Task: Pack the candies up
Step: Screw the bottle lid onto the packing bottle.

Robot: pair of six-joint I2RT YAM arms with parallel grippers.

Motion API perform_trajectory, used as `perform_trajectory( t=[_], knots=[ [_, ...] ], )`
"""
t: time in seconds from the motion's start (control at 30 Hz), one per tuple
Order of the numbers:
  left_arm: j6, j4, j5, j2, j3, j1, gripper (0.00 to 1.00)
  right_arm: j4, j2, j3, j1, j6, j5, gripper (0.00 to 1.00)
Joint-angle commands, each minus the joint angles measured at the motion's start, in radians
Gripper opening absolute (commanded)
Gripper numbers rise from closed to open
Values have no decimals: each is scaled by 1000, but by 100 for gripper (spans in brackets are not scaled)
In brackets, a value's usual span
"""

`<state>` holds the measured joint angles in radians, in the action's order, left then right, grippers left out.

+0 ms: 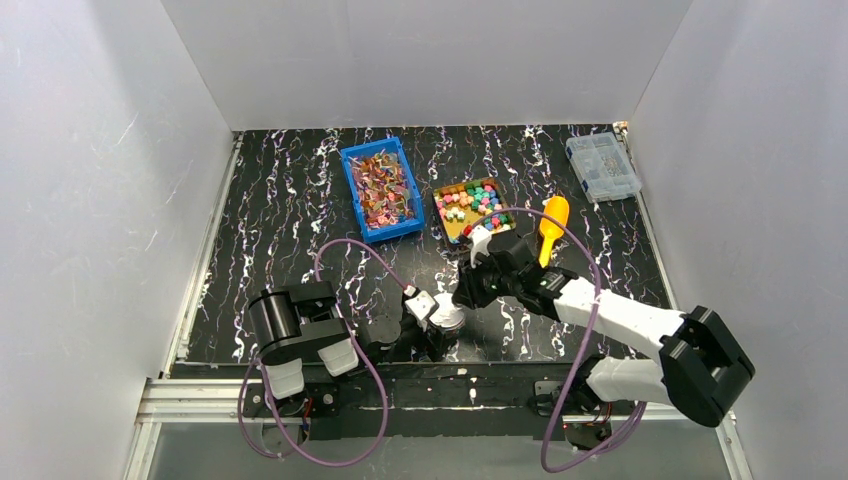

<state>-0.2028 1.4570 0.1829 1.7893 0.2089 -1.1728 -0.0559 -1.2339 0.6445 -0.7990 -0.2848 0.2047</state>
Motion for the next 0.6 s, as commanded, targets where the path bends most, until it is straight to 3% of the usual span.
perform_trajectory(
  t=[0.0, 0.23, 0.57],
  knots=[
    [-56, -133, 41, -6, -23, 22, 38, -55, 61, -68, -17, -45, 101, 30],
    [-64, -147, 62, -5, -17, 27, 38, -37, 173, -152, -39, -128, 134, 29],
    [-63, -151, 65, 10, 1, 30, 38, -62, 225, -141, -232, -212, 19, 30]
  ],
)
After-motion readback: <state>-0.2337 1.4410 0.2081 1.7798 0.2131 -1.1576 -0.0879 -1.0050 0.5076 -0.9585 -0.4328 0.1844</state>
